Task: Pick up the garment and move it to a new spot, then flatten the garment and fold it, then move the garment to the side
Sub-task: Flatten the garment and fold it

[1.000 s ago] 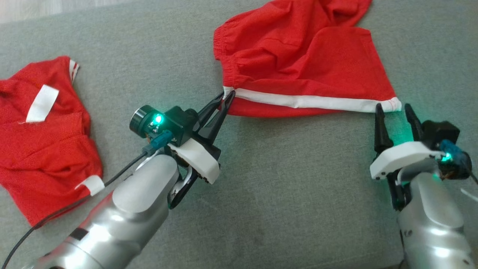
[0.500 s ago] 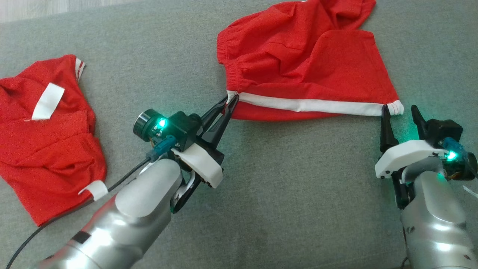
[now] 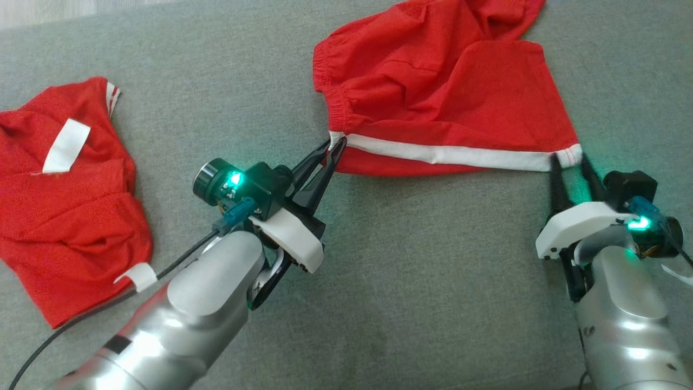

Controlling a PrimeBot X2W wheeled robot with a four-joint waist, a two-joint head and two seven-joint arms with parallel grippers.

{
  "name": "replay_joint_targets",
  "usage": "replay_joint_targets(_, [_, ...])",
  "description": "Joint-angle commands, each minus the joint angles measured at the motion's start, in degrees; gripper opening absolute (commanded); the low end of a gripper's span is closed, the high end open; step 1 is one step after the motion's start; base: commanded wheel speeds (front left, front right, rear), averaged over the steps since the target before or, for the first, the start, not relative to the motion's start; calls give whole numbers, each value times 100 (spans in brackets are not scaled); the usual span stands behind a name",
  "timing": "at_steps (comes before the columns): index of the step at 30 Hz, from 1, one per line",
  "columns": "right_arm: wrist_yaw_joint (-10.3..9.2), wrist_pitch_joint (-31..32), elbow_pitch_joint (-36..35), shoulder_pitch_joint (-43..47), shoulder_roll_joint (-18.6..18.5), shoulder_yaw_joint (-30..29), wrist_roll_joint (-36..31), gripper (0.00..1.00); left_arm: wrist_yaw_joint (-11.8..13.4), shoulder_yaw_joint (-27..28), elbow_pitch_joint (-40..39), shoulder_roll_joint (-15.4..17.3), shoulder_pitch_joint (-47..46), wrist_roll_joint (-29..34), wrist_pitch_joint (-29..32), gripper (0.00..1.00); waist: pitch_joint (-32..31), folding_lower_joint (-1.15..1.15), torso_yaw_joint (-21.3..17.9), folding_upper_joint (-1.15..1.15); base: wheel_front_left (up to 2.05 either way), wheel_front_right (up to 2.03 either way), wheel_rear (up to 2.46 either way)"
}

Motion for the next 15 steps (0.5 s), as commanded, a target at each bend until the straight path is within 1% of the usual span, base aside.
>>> replay_joint_targets(1, [-4, -57, -90, -180, -11, 141, -8, 0, 29, 170, -136, 147, -119, -27, -28, 0, -4, 0, -1, 0, 0, 0, 0])
replay_joint_targets(9, [-4, -59, -11, -248, -11, 214, 97, 0, 71, 229, -91, 193, -88, -87, -40, 0, -145, 0, -53, 0, 0, 0, 0])
replay_joint_targets(13, [-4, -86, -219, -313, -11, 456, 400, 0, 119, 328, -127, 263, -65, -110, -54, 0, -278, 0, -103, 0, 0, 0, 0])
replay_joint_targets(15, [-4, -94, -399, -360, -11, 651, 714, 0, 140, 390, -161, 322, -61, -112, -60, 0, -366, 0, -125, 0, 0, 0, 0])
